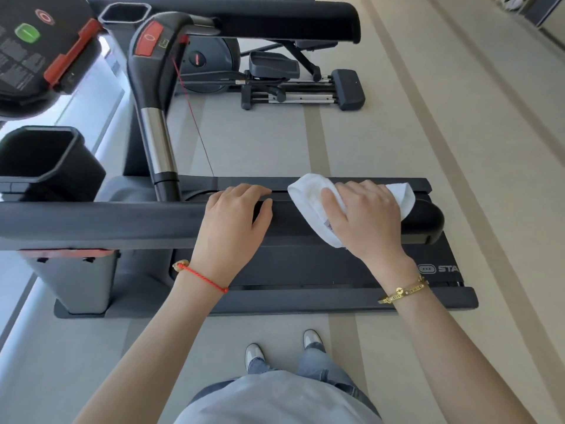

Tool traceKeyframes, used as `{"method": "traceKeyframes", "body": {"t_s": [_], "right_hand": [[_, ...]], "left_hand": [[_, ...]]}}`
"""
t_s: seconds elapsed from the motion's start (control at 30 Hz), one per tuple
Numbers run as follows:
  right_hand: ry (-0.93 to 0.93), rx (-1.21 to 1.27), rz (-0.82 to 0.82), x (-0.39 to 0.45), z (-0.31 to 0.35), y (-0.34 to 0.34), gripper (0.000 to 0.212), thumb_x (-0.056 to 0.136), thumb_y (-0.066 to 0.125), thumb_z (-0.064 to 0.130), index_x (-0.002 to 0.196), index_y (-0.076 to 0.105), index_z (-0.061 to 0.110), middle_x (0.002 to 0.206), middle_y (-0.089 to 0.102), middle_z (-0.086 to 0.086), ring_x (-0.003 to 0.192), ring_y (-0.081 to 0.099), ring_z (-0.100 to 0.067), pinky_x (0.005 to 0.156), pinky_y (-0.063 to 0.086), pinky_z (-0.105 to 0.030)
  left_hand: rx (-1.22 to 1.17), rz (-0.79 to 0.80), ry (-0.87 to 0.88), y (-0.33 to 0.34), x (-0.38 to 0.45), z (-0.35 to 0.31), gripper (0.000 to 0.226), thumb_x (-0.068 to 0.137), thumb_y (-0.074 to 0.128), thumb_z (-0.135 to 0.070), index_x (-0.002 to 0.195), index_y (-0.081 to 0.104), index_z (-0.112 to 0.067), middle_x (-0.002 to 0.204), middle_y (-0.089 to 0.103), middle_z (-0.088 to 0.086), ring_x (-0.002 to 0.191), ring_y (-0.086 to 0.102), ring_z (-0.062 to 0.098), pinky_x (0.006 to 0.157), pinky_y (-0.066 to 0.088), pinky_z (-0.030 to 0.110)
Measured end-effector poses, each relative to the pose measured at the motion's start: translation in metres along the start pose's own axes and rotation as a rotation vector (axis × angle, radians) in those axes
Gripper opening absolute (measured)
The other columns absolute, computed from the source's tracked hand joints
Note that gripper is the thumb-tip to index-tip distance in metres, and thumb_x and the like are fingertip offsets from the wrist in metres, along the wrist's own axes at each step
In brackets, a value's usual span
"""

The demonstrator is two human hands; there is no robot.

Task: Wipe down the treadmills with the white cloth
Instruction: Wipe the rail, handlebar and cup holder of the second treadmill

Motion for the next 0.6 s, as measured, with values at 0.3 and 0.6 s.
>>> {"method": "traceKeyframes", "body": {"t_s": [0.3,0.6], "right_hand": [[-0.010,0.077,0.085,-0.010,-0.085,-0.008,0.045,0.098,0.036,0.044,0.066,0.052,0.016,0.061,0.051,0.005,0.062,0.046,-0.019,0.062,0.038,-0.034],[0.200,0.731,0.226,-0.037,-0.149,0.001,0.024,0.092,0.045,0.053,0.099,0.059,0.034,0.094,0.060,0.021,0.091,0.058,-0.008,0.076,0.047,-0.030]], "left_hand": [[0.024,-0.035,-0.019,0.042,0.013,-0.056,0.032,0.098,0.045,-0.029,0.104,0.072,-0.014,0.098,0.074,-0.002,0.090,0.068,0.025,0.092,0.049,0.047],[0.115,-0.096,-0.047,0.073,0.012,-0.100,0.031,0.099,0.044,-0.030,0.094,0.073,-0.022,0.090,0.073,-0.009,0.084,0.065,0.020,0.094,0.036,0.037]]}}
Point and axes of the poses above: each hand's wrist, its own x-axis towards the middle knuckle, its own y-axis out of the palm, z = x × y, the point moved 8 cm from there along x, towards the middle knuckle
